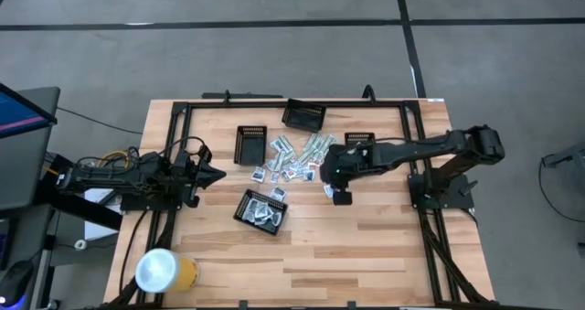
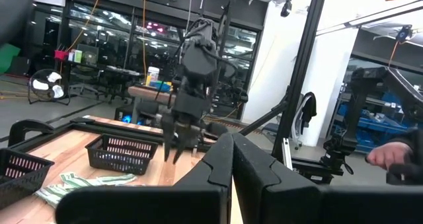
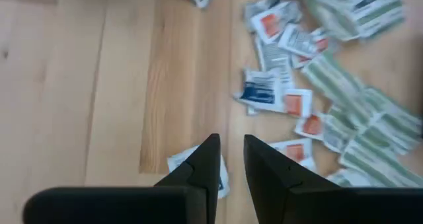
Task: Pick & Place First Aid Supplies
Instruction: Put the white alcohol pad into the right black bin
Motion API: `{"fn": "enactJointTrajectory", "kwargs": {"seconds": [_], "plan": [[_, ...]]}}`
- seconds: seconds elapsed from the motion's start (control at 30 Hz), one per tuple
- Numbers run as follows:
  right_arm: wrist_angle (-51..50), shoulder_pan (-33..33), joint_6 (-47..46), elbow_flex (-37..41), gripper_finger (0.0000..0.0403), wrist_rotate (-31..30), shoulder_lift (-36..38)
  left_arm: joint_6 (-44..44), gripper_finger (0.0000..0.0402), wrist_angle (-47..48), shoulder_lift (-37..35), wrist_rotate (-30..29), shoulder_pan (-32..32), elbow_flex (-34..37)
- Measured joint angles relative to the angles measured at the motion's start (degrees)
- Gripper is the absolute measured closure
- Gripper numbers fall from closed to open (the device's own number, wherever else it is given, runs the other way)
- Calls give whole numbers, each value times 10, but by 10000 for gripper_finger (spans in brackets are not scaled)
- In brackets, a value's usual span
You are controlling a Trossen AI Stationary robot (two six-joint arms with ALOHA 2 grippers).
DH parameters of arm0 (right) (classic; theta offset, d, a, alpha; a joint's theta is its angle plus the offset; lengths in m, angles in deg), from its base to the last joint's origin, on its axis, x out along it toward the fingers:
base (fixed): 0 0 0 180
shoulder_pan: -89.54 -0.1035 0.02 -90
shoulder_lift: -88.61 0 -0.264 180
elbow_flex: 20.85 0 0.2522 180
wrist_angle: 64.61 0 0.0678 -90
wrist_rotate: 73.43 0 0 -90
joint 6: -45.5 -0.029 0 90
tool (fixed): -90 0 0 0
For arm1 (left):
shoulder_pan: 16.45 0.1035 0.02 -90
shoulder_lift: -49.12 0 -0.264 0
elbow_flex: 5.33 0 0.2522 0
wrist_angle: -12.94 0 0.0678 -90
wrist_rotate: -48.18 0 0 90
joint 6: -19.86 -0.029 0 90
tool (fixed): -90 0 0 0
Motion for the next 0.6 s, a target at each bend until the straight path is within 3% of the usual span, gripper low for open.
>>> {"fn": "enactJointTrajectory", "kwargs": {"seconds": [0.6], "plan": [[13, -37, 11, -3, 340, 0, -179, 0, 394, 0, 0, 0, 0, 0]]}}
